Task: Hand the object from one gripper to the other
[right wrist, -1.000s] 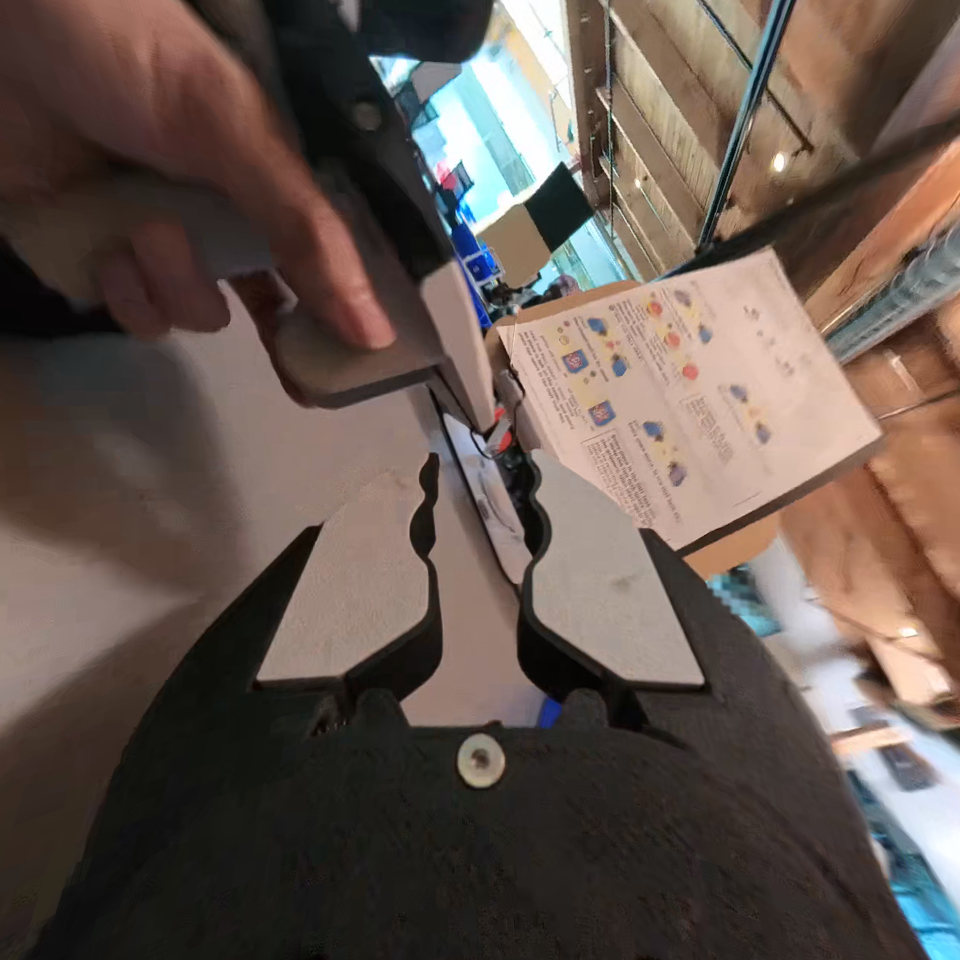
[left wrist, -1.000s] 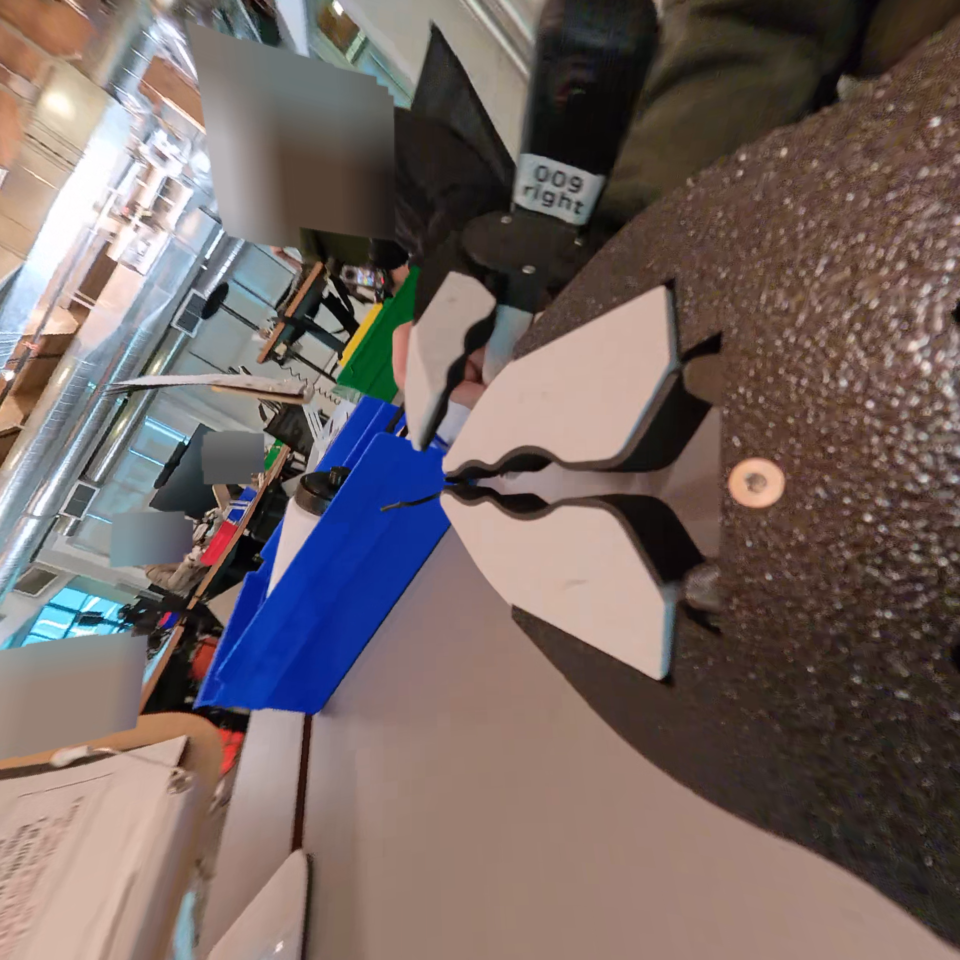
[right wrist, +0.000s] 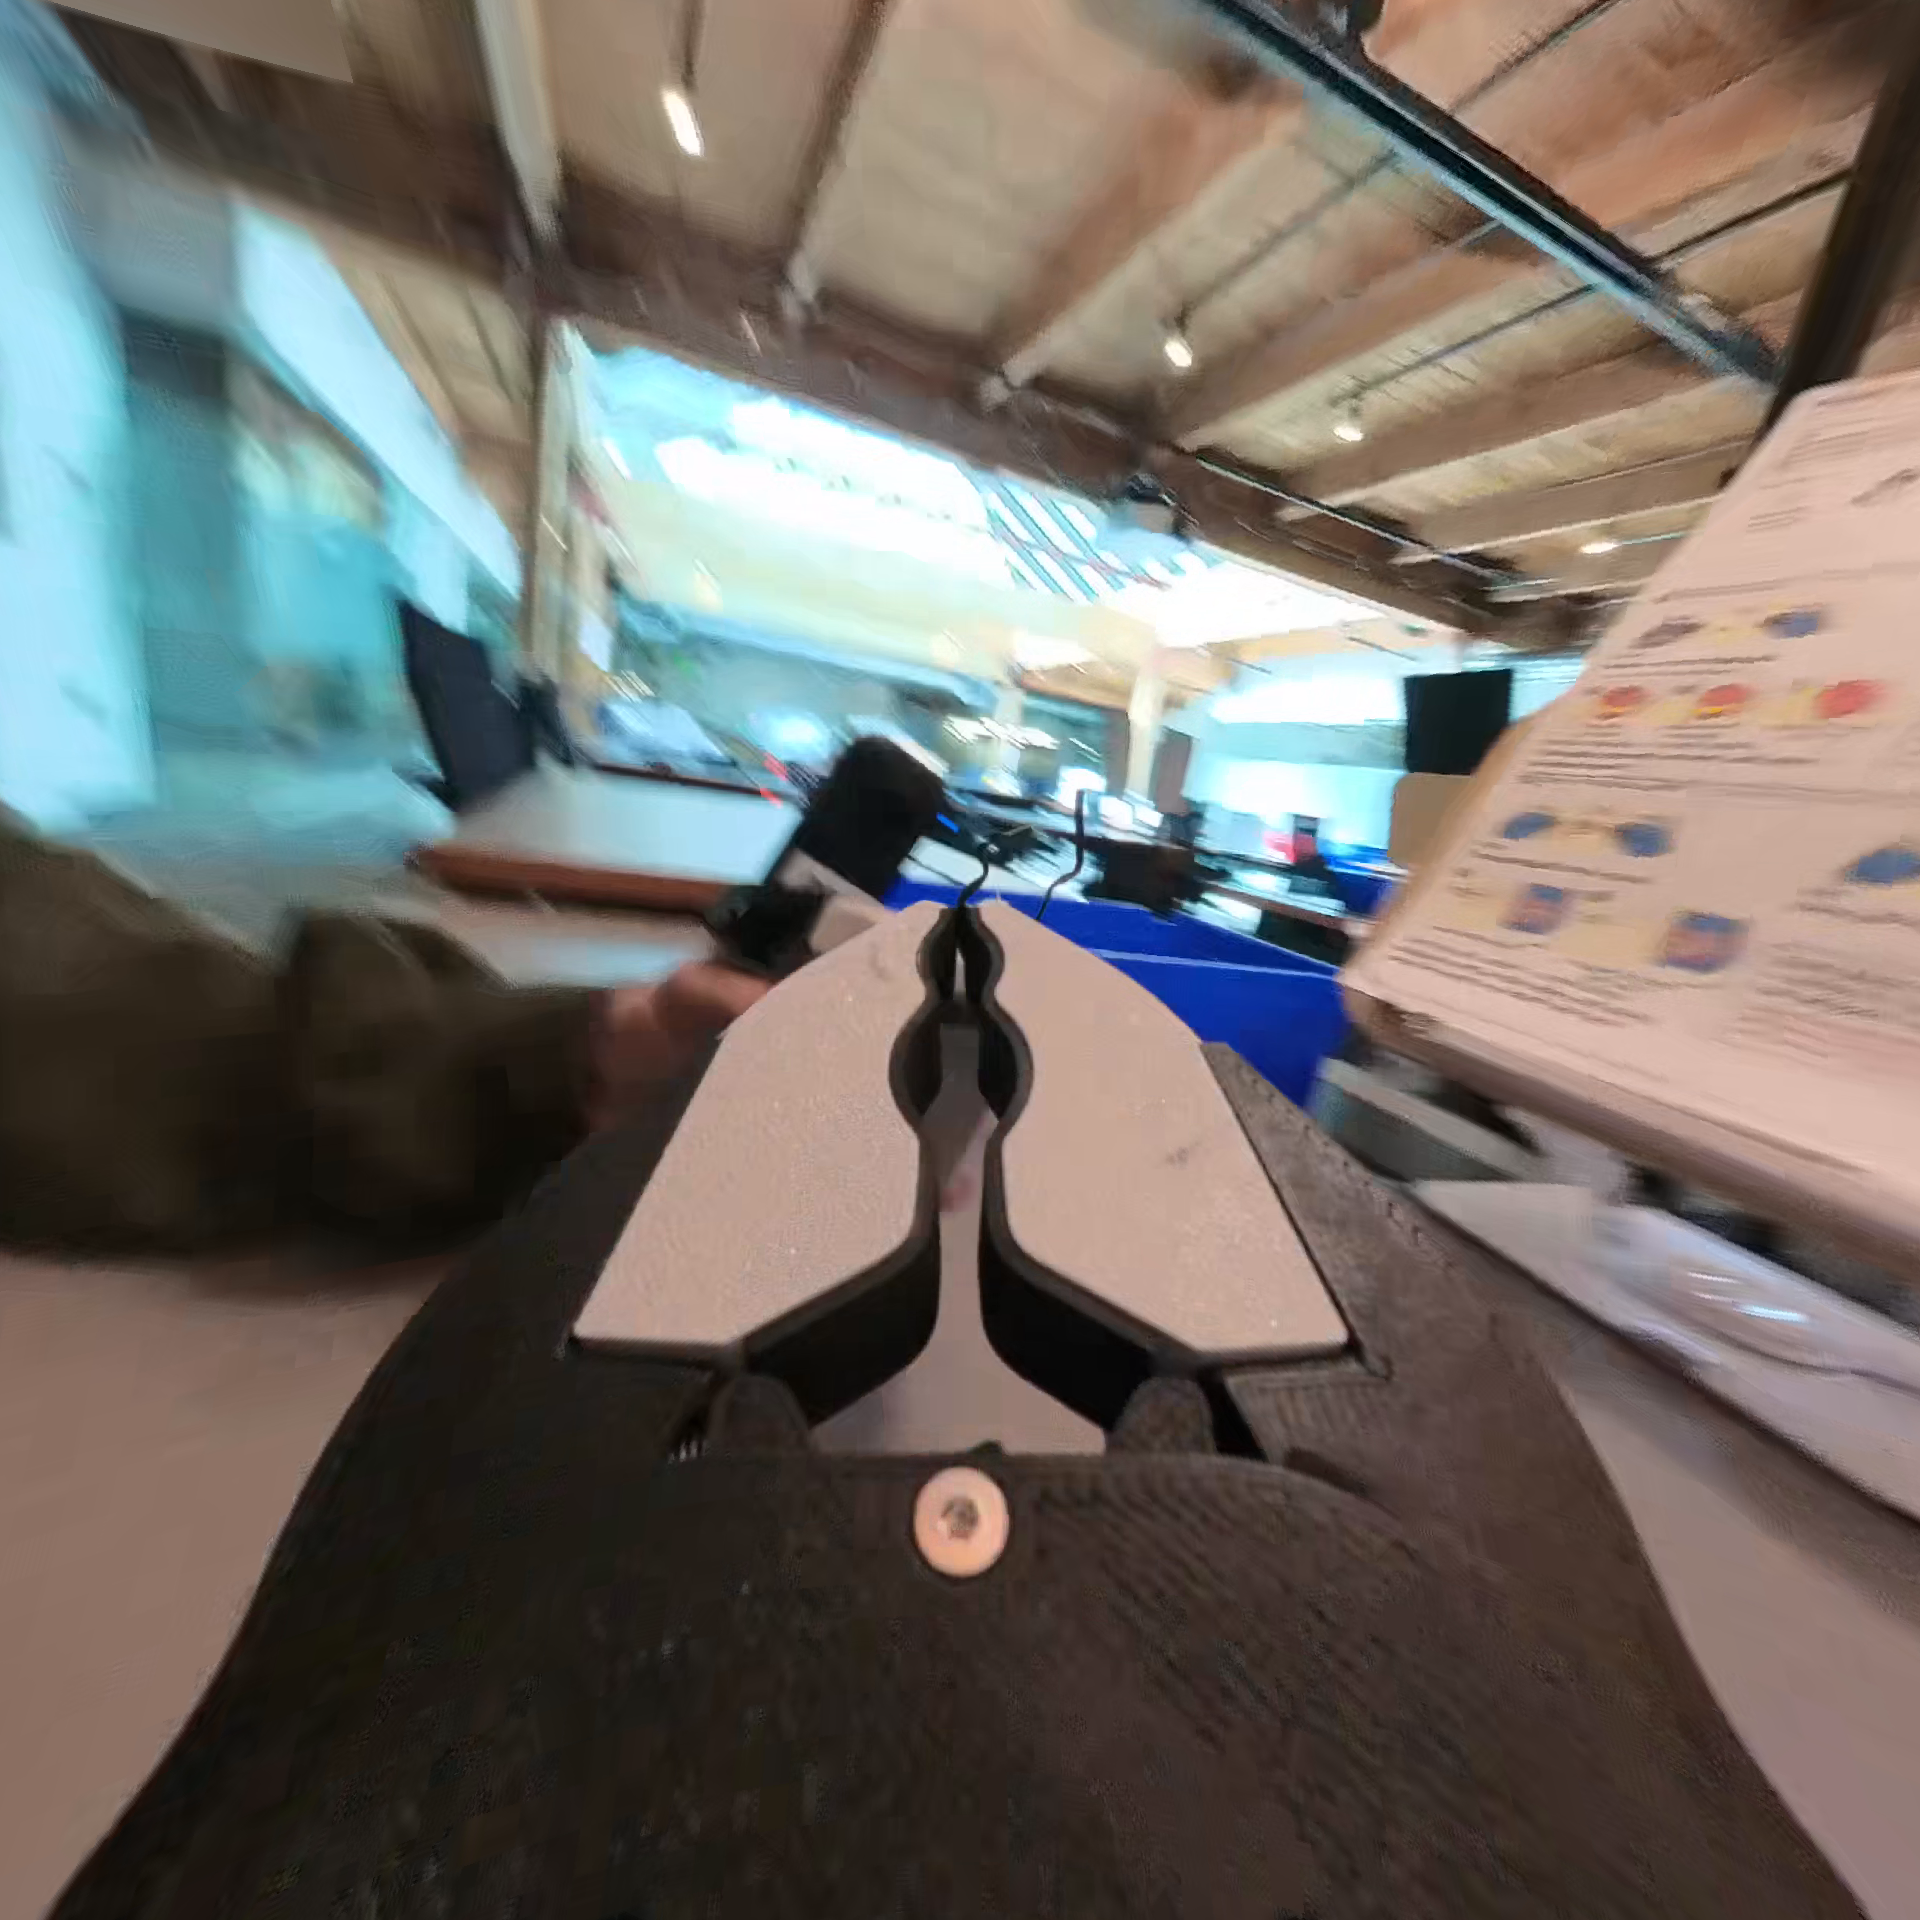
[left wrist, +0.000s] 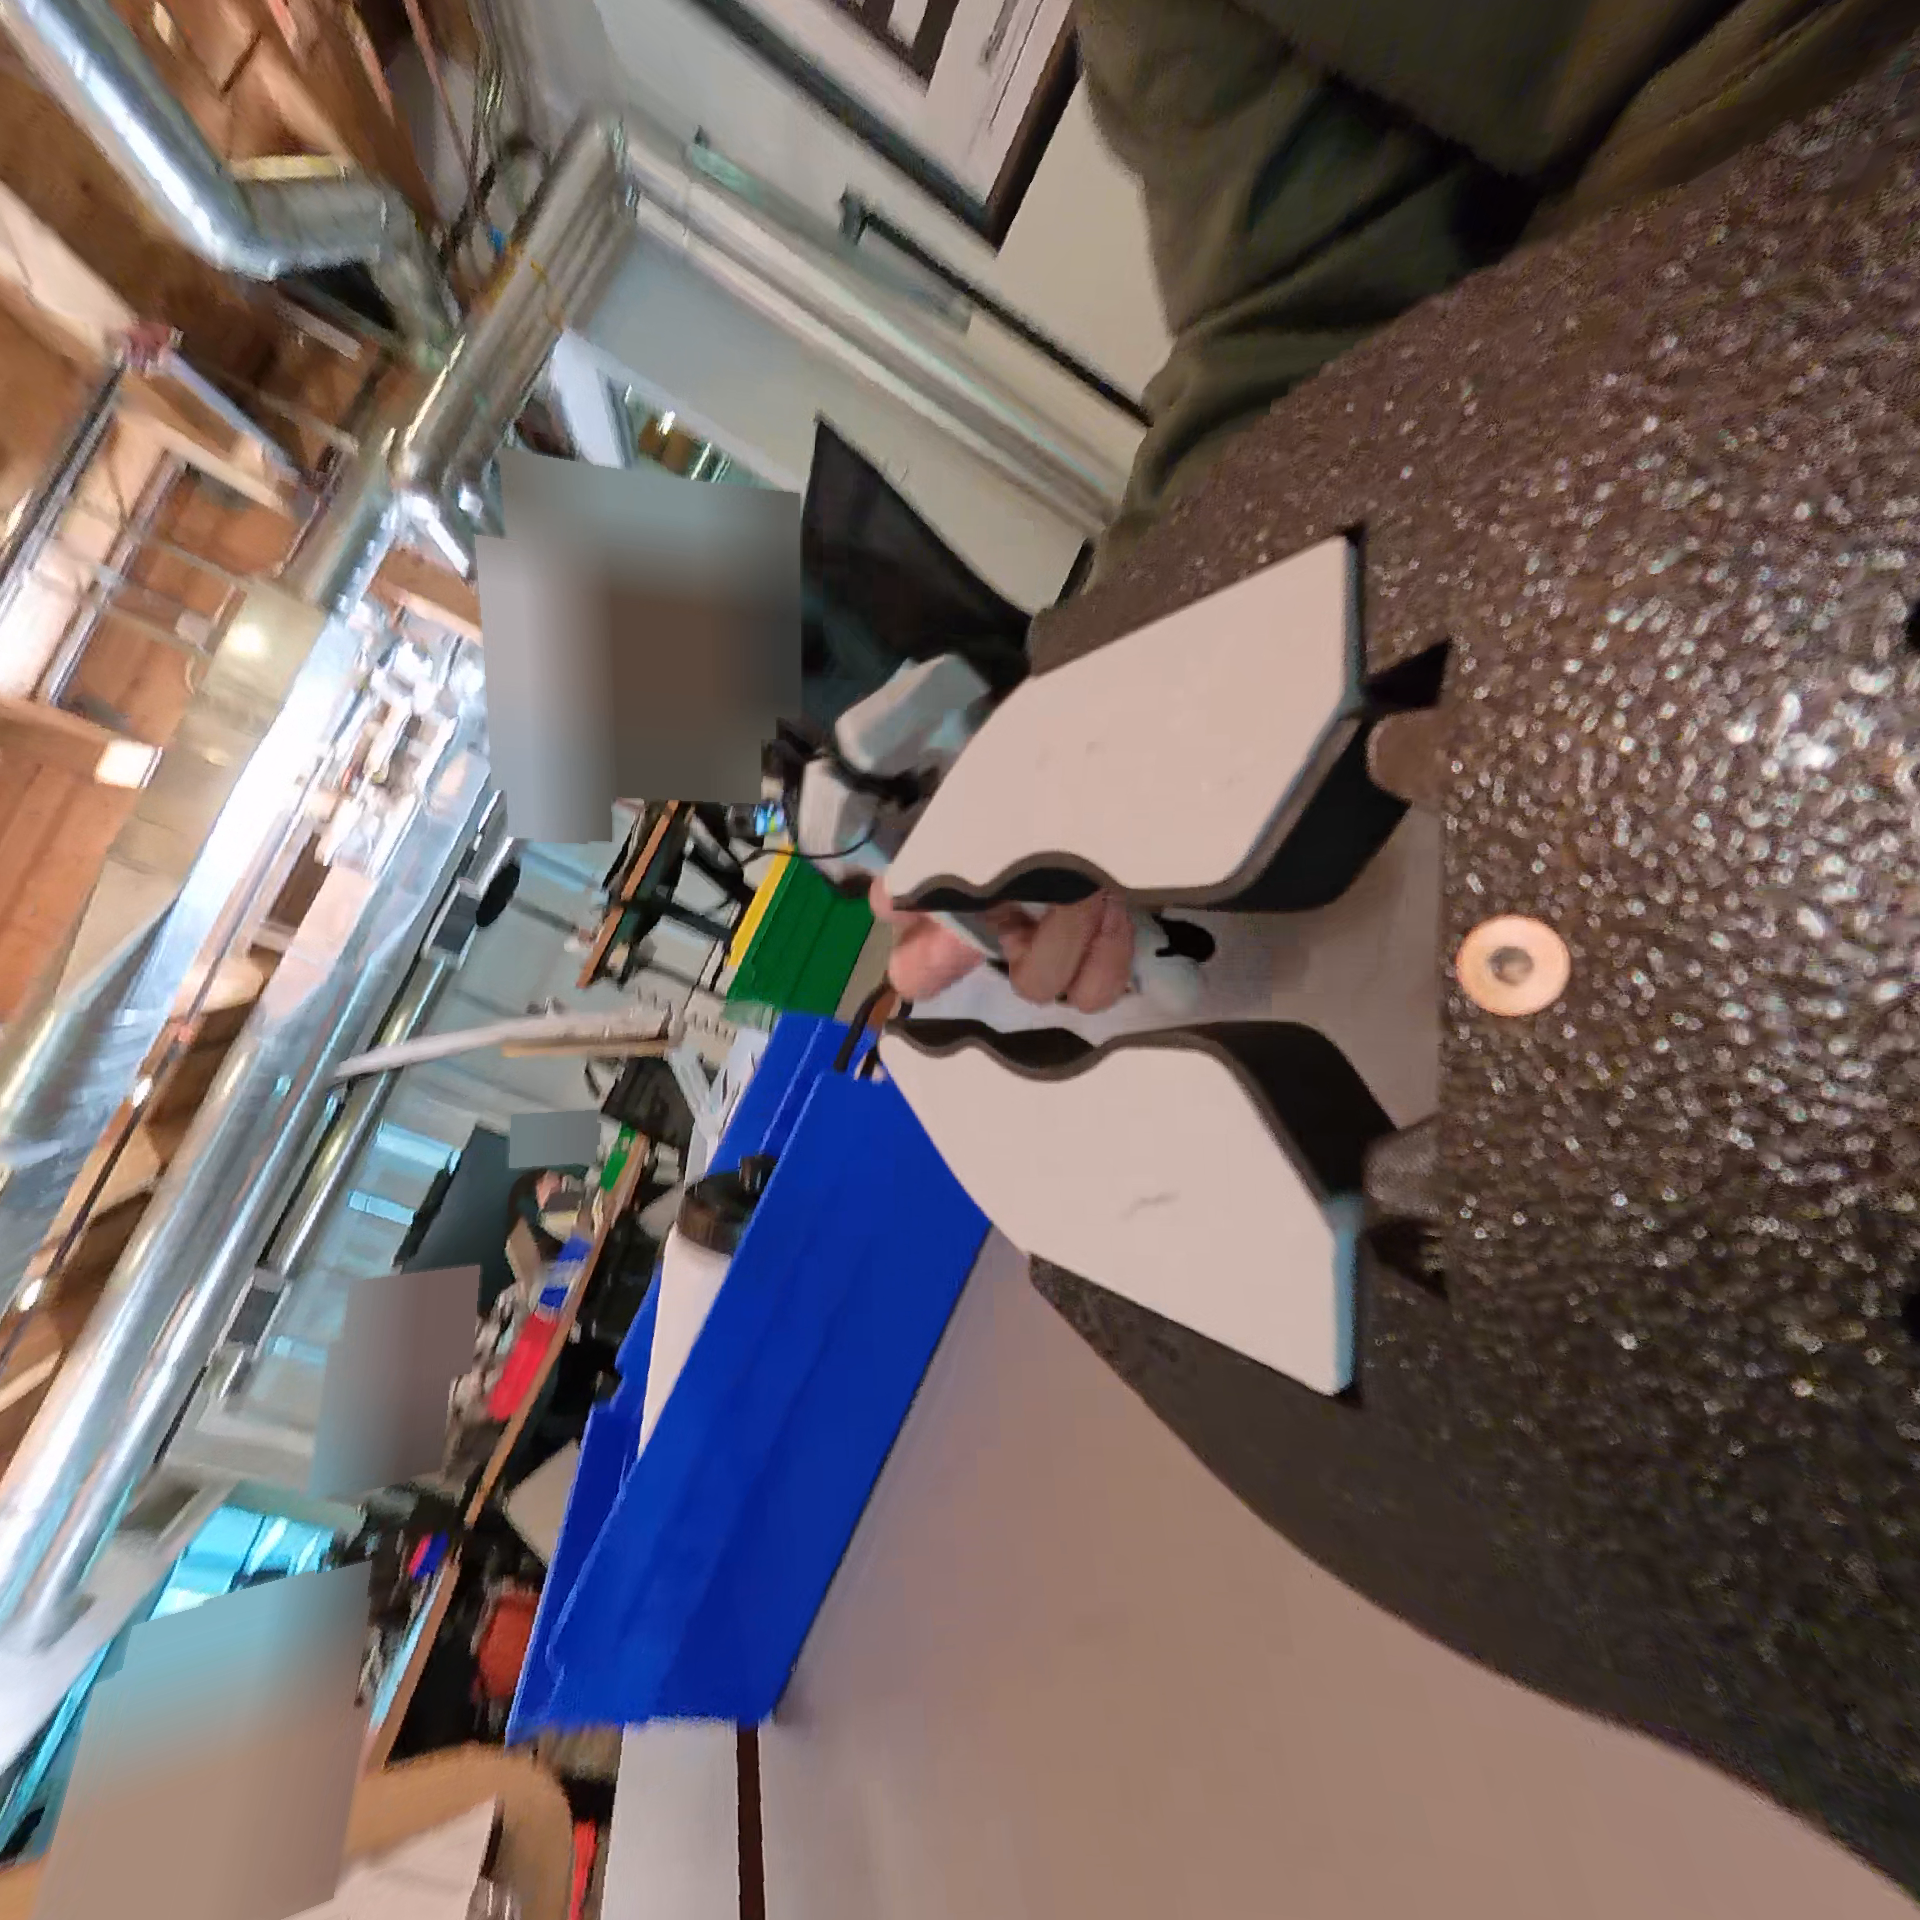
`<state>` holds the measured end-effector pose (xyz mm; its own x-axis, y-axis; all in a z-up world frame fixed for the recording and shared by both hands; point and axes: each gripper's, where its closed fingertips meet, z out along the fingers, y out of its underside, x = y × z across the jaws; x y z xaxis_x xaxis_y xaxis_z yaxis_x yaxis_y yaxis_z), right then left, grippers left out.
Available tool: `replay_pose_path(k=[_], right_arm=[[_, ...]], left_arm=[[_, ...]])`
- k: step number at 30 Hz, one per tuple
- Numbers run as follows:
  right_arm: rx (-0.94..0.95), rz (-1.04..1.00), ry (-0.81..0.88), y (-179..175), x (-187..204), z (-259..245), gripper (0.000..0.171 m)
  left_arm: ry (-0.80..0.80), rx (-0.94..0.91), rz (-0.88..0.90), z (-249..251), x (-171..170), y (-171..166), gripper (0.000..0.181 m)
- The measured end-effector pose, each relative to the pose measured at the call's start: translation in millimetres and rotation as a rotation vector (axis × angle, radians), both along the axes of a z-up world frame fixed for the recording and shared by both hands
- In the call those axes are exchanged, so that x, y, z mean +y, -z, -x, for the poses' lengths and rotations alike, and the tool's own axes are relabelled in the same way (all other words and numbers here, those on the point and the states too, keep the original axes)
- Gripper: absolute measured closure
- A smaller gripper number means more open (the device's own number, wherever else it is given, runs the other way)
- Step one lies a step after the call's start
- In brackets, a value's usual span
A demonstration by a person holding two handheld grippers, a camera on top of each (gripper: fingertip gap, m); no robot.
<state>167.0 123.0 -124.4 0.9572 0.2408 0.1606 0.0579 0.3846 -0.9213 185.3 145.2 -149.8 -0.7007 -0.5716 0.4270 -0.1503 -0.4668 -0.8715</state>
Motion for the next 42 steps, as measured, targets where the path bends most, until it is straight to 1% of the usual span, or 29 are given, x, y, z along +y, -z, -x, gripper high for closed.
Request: replay_pose_path(k=[2,4,7,8,10,14,19,22,24,26,29,32,34,35,36,38,40,41,42], right_arm=[[0.139,-0.034,-0.118,-7.8,-6.8,-0.8,0.170],[0.217,-0.047,-0.231,-11.4,-12.2,3.1,0.170],[0.287,-0.033,-0.379,-13.0,-15.7,14.5,0.171],[0.296,-0.013,-0.403,-11.0,-14.4,17.4,0.170],[0.308,0.001,-0.423,-9.1,-12.5,20.4,0.170],[0.347,0.010,-0.445,-9.6,-14.7,17.5,0.171],[0.343,0.022,-0.551,-8.9,-22.2,29.3,0.170],[0.311,0.043,-0.590,-6.9,-23.7,37.6,0.170],[0.303,0.059,-0.604,-5.7,-23.8,43.1,0.170],[0.309,0.066,-0.611,-4.8,-23.5,44.7,0.170],[0.318,0.064,-0.614,-5.4,-23.7,44.3,0.170],[0.323,0.074,-0.608,-3.7,-21.9,42.8,0.170],[0.328,0.080,-0.578,-1.5,-18.7,40.0,0.170],[0.331,0.074,-0.531,0.6,-12.8,31.7,0.170],[0.336,0.060,-0.455,1.2,-8.8,22.8,0.166],[0.286,0.065,-0.254,6.8,0.3,3.7,0.149],[0.097,0.104,0.006,18.1,10.3,-13.0,0.137],[-0.022,0.119,0.149,22.7,13.8,-21.6,0.135],[-0.144,0.134,0.306,26.3,16.0,-32.2,0.137]], left_arm=[[0.079,-0.045,-0.007,8.9,-12.1,-5.1,0.163],[0.128,-0.081,-0.014,15.6,-21.8,-9.2,0.165],[0.155,-0.106,-0.024,19.6,-29.2,-10.5,0.165],[0.178,-0.120,-0.012,22.7,-31.2,-12.5,0.165],[0.221,-0.144,0.022,29.0,-32.5,-17.8,0.169],[0.253,-0.182,0.050,36.1,-30.4,-24.8,0.168],[0.249,-0.147,0.097,32.5,-26.4,-24.8,0.166],[0.291,-0.124,0.117,34.5,-28.6,-23.5,0.161],[0.333,-0.125,0.146,38.4,-30.6,-25.9,0.161],[0.362,-0.131,0.157,41.6,-31.9,-27.5,0.166],[0.355,-0.149,0.151,42.5,-30.0,-28.1,0.176],[0.353,-0.144,0.143,42.0,-28.9,-26.9,0.177],[0.333,-0.142,0.147,39.8,-26.7,-27.1,0.178],[0.312,-0.130,0.150,36.7,-24.3,-26.4,0.178],[0.276,-0.111,0.151,31.4,-20.5,-24.9,0.180],[0.159,-0.062,0.134,16.9,-9.0,-17.9,0.180],[0.028,-0.010,0.079,3.3,2.4,-6.9,0.180],[-0.040,0.029,0.046,-3.8,8.0,0.3,0.180],[-0.102,0.069,0.015,-10.2,13.0,7.5,0.180]])
